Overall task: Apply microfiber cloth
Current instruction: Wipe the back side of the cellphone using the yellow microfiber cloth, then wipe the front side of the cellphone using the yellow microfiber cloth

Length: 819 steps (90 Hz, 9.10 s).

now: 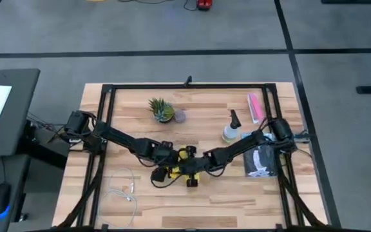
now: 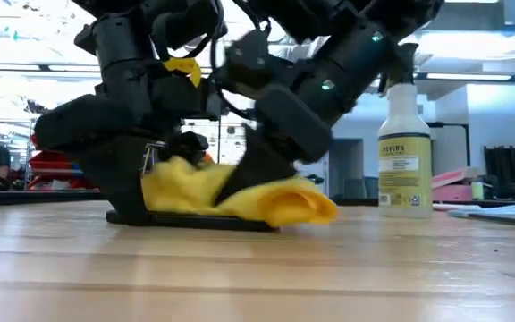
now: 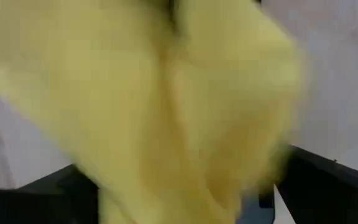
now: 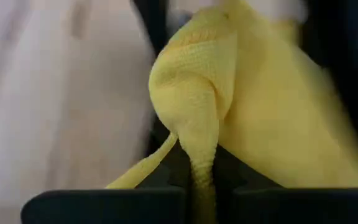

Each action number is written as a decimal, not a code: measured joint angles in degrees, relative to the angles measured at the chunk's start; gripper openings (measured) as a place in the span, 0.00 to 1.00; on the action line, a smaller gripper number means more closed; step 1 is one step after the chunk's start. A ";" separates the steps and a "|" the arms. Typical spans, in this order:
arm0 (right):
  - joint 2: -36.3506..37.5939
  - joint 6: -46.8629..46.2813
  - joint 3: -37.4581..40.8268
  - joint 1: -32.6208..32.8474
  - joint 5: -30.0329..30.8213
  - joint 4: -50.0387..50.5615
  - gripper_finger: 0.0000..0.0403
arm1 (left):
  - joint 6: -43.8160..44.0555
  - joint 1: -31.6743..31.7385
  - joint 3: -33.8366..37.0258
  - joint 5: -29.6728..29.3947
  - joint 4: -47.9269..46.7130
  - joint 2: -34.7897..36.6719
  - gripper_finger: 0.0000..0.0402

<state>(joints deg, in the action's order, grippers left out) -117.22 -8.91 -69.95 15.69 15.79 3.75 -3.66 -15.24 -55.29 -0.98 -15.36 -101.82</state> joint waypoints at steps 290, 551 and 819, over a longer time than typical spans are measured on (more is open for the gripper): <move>-0.48 -18.64 0.23 7.63 1.92 -10.63 0.02 | 20.04 -4.90 -0.11 -9.42 6.21 -3.39 0.86; -1.27 -39.67 -2.30 17.20 -6.13 -8.93 0.70 | 20.59 -30.40 -8.86 -40.31 7.64 -11.12 0.78; 11.33 -31.37 -2.44 18.83 1.07 2.77 0.70 | 49.34 -28.71 -8.68 -52.25 5.88 -9.18 0.78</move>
<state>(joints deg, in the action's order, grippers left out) -105.89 -40.29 -72.39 34.53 16.86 6.53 45.68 -43.94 -63.96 -53.23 -9.48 -111.00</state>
